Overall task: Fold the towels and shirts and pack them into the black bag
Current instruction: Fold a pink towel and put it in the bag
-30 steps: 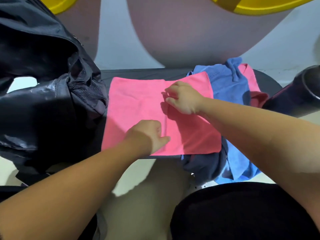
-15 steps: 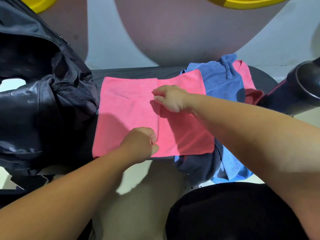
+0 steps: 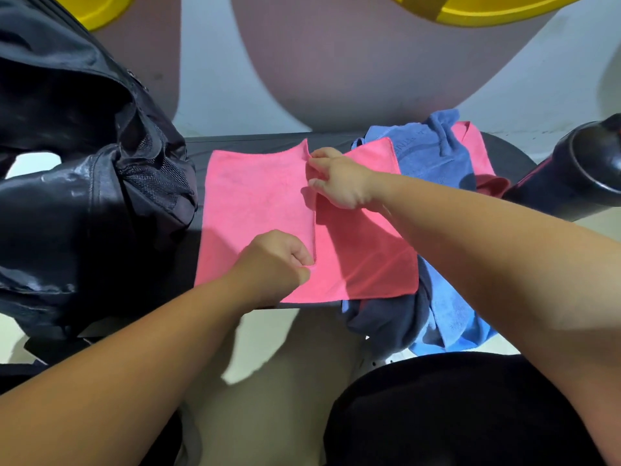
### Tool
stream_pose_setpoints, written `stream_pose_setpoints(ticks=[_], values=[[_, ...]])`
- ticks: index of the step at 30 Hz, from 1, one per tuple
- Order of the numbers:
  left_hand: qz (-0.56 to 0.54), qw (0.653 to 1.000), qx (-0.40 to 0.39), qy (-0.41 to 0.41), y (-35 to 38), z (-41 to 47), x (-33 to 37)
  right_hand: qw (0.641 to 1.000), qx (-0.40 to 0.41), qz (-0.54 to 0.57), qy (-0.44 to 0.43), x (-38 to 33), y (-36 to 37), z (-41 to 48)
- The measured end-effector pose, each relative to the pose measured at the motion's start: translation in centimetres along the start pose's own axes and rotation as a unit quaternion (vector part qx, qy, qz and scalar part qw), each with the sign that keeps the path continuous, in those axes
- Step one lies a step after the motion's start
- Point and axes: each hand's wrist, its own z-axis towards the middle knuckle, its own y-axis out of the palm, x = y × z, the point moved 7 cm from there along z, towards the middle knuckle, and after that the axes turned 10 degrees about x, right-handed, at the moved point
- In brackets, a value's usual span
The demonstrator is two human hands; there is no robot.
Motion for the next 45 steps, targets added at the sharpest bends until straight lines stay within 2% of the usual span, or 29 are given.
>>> stream_pose_setpoints(ticks=[4, 8, 11, 18, 21, 24, 27, 29, 31, 33, 35, 37, 39, 42, 45], values=[[-0.098, 0.995, -0.012, 0.011, 0.5, -0.5, 3.5, 0.999, 0.040, 0.006, -0.016, 1.5, -3.6, -1.3], [-0.073, 0.995, -0.029, 0.068, 3.8, -1.0, 7.0, 0.998, 0.060, -0.011, 0.001, 4.5, -5.6, -3.3], [-0.040, 0.994, -0.039, 0.090, 6.7, -1.1, 8.4, 0.998, 0.042, -0.033, 0.021, 7.2, -5.1, -5.0], [-0.005, 0.996, -0.063, 0.062, 9.5, -0.3, 7.9, 0.998, 0.038, -0.028, 0.033, 8.7, -4.0, -5.6], [-0.053, 0.995, -0.066, 0.051, 8.6, -0.5, 8.1, 0.995, 0.098, 0.030, 0.008, 7.5, -5.7, -5.5], [-0.132, 0.989, -0.046, 0.052, 7.2, -0.7, 8.9, 0.971, 0.213, 0.108, -0.006, 6.4, -8.6, -5.6], [-0.161, 0.984, -0.042, 0.063, 7.1, -1.0, 10.0, 0.956, 0.274, 0.107, 0.001, 6.2, -10.2, -5.8], [-0.137, 0.986, -0.066, 0.063, 8.2, -1.6, 10.3, 0.970, 0.237, 0.038, 0.028, 7.0, -9.3, -5.9], [-0.105, 0.987, -0.108, 0.054, 9.8, -2.1, 9.9, 0.986, 0.140, -0.055, 0.077, 8.2, -7.3, -6.3], [-0.108, 0.983, -0.143, 0.041, 10.7, -2.3, 9.2, 0.986, 0.070, -0.114, 0.102, 9.2, -5.4, -6.8], [-0.155, 0.976, -0.153, 0.020, 10.2, -1.6, 8.7, 0.981, 0.068, -0.145, 0.107, 9.5, -4.7, -6.6], [-0.172, 0.980, -0.103, 0.021, 8.2, 0.5, 7.9, 0.977, 0.109, -0.141, 0.121, 9.6, -4.8, -6.0], [-0.123, 0.991, 0.008, 0.057, 4.7, 3.3, 7.0, 0.969, 0.150, -0.136, 0.139, 9.6, -5.1, -5.4], [-0.029, 0.980, 0.162, 0.111, -1.3, 6.7, 5.9, 0.956, 0.217, -0.105, 0.170, 10.4, -5.7, -4.5], [0.034, 0.966, 0.225, 0.120, -5.9, 10.0, 4.4, 0.940, 0.273, -0.082, 0.186, 11.3, -6.4, -3.5]])
